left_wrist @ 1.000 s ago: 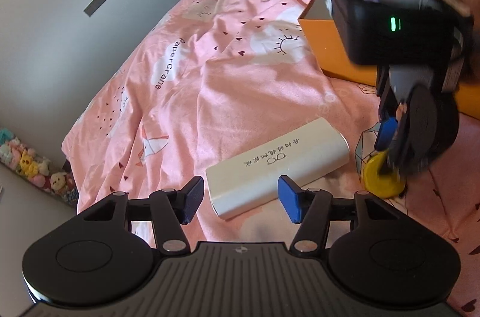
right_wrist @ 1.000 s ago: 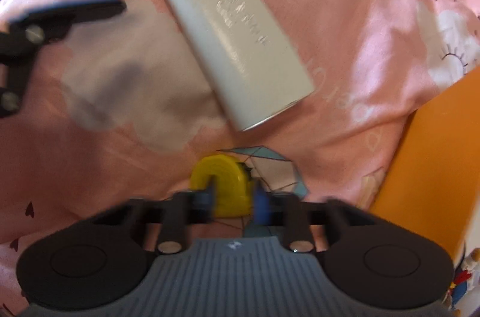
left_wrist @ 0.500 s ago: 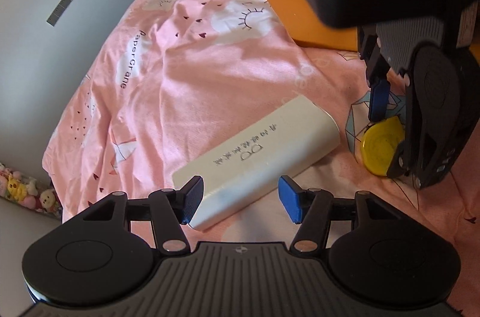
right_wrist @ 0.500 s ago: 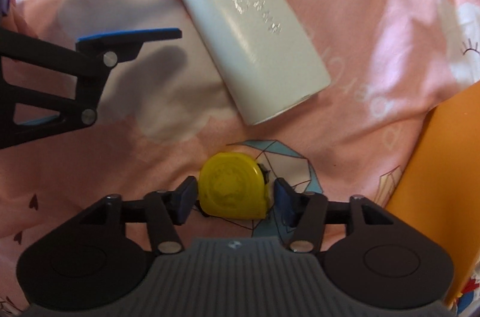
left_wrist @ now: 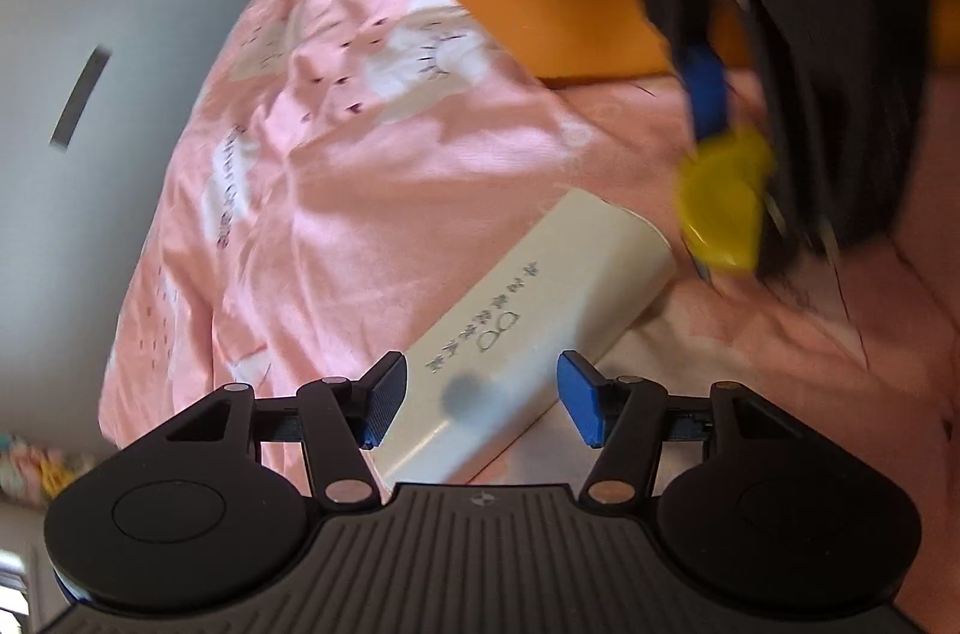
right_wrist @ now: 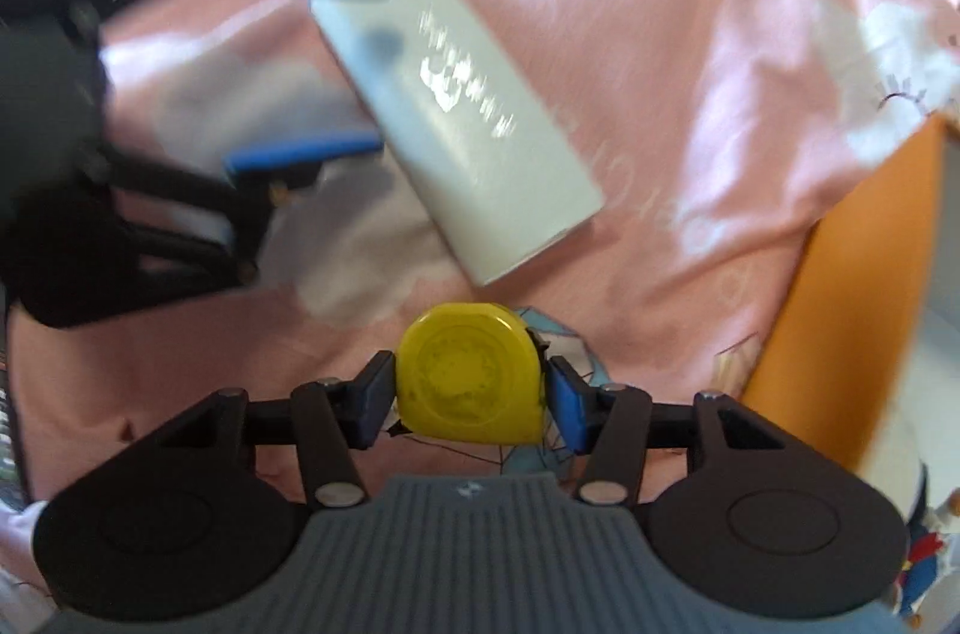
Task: Organize objects
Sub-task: 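Grasp the yellow tape measure with the right gripper while the left gripper grasps the white glasses case, then carry the tape measure and glasses case over the shoebox with both grippers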
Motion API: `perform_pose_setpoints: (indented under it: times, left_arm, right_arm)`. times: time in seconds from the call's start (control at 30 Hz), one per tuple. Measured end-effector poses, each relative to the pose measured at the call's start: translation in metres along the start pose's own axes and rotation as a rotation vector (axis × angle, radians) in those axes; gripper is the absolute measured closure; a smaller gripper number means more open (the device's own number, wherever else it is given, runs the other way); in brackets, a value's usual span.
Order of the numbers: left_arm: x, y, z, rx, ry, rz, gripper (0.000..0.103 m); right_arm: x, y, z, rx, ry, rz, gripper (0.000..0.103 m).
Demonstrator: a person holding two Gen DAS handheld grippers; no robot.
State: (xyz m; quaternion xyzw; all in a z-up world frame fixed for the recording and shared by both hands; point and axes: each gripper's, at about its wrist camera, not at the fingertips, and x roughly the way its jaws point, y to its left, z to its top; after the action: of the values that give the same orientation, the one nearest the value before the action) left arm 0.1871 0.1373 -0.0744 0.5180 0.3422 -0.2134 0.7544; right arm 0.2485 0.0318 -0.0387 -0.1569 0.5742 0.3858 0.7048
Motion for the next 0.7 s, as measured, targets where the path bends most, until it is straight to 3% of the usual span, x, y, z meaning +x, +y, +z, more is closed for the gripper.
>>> perform_pose_setpoints:
  times: [0.1, 0.2, 0.3, 0.53, 0.7]
  left_arm:
    - [0.002, -0.017, -0.001, 0.192, -0.014, -0.003, 0.021]
    - [0.015, -0.026, 0.005, 0.313, -0.008, 0.019, 0.020]
    - [0.027, -0.025, 0.011, 0.400, 0.000, -0.026, 0.020]
    - [0.055, 0.016, 0.037, 0.345, 0.114, -0.335, 0.020]
    - [0.077, 0.031, 0.050, 0.345, 0.188, -0.454, 0.018]
  right_arm:
    - [-0.040, -0.015, -0.002, 0.057, -0.063, 0.053, 0.047]
    - [-0.092, -0.020, -0.007, 0.083, -0.148, 0.052, 0.047]
    - [-0.135, -0.037, -0.017, 0.072, -0.202, 0.007, 0.047]
    - [-0.147, -0.100, -0.047, 0.171, -0.184, -0.140, 0.047]
    - [-0.126, -0.128, -0.069, 0.230, -0.159, -0.136, 0.047]
